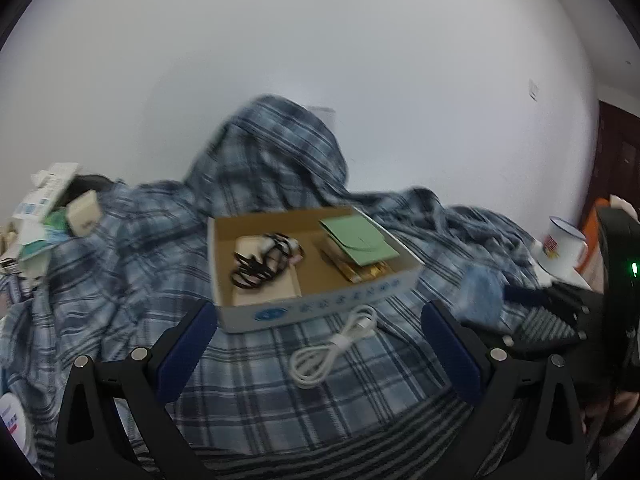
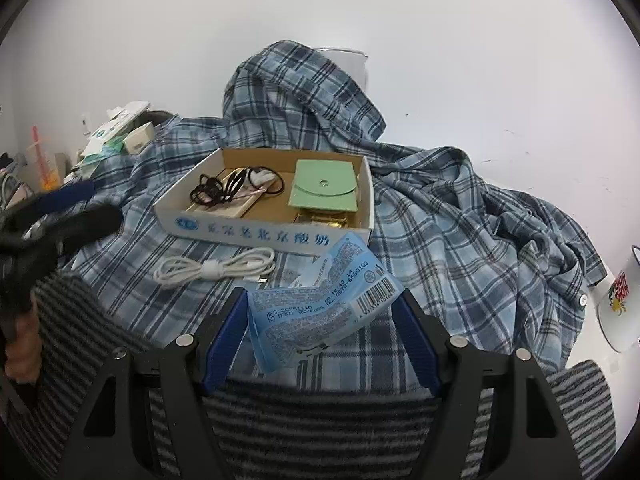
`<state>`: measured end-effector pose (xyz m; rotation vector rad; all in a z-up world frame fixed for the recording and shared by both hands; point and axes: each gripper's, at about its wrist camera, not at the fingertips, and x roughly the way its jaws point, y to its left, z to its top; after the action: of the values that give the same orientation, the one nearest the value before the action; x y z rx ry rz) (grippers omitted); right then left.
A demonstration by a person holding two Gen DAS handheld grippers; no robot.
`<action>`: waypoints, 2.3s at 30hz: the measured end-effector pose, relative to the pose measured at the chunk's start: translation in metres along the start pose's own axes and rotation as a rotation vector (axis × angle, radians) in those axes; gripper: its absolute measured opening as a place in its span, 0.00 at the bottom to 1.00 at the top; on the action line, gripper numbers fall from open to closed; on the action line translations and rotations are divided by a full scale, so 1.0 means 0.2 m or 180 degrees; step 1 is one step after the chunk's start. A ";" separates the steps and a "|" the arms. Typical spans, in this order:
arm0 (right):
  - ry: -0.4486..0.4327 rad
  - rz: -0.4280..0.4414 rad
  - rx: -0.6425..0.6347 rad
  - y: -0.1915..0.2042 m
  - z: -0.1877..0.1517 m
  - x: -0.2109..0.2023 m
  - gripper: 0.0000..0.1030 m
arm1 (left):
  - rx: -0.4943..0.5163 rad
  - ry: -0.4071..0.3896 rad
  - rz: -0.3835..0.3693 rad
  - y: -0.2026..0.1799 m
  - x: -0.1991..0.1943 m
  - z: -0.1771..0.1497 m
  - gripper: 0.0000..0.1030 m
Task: Organize soft objects
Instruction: 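Grasp the blue plastic packet with the right tool and lift it, then grasp the white coiled cable with the left tool and lift it while the right tool holds the packet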
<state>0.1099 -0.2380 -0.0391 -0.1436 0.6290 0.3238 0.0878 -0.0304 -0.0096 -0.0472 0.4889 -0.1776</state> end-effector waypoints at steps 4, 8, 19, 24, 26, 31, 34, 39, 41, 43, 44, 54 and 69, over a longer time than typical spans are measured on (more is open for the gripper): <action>-0.0063 -0.0027 0.0080 -0.02 0.03 0.01 0.70 | 0.0149 0.0340 -0.0283 -0.02 0.10 0.03 0.81; -0.0025 0.0017 0.0097 -0.02 0.02 0.04 0.70 | 0.0420 0.0599 -0.0358 -0.04 0.22 0.04 0.64; 0.0018 0.0134 0.0203 -0.05 0.01 0.06 0.70 | 0.0371 0.1273 -0.0598 0.00 0.49 0.01 0.32; 0.0021 0.0143 0.0199 -0.05 0.01 0.06 0.70 | 0.0401 0.1526 -0.0555 -0.02 0.57 -0.03 0.32; 0.0025 0.0148 0.0215 -0.06 0.01 0.06 0.70 | 0.0407 0.1574 -0.0509 -0.02 0.58 -0.04 0.32; 0.0038 0.0152 0.0221 -0.06 0.01 0.06 0.70 | 0.0517 0.1579 -0.0469 -0.04 0.58 -0.05 0.21; 0.0048 0.0153 0.0219 -0.06 0.01 0.06 0.70 | 0.0573 0.1593 -0.0522 -0.06 0.57 -0.05 0.20; 0.0051 0.0154 0.0223 -0.06 0.01 0.06 0.70 | 0.0585 0.1603 -0.0562 -0.06 0.57 -0.05 0.20; 0.0056 0.0153 0.0223 -0.05 0.01 0.07 0.70 | 0.0564 0.1627 -0.0574 -0.05 0.57 -0.04 0.20; 0.0059 0.0153 0.0225 -0.05 0.01 0.07 0.70 | 0.0576 0.1650 -0.0565 -0.06 0.59 -0.05 0.22; 0.0059 0.0153 0.0225 -0.05 0.01 0.07 0.70 | 0.0602 0.1666 -0.0537 -0.07 0.59 -0.05 0.22; 0.0067 0.0151 0.0227 -0.06 0.01 0.07 0.70 | 0.0600 0.1624 -0.0491 -0.06 0.60 -0.03 0.18; -0.0265 0.0134 0.0170 -0.05 0.00 -0.03 0.70 | 0.0969 -0.0027 -0.0169 -0.15 0.09 0.04 0.18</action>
<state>0.1082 -0.2496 -0.0349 -0.0655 0.5583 0.3517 0.1024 -0.0639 -0.0075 0.2366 0.4480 -0.3018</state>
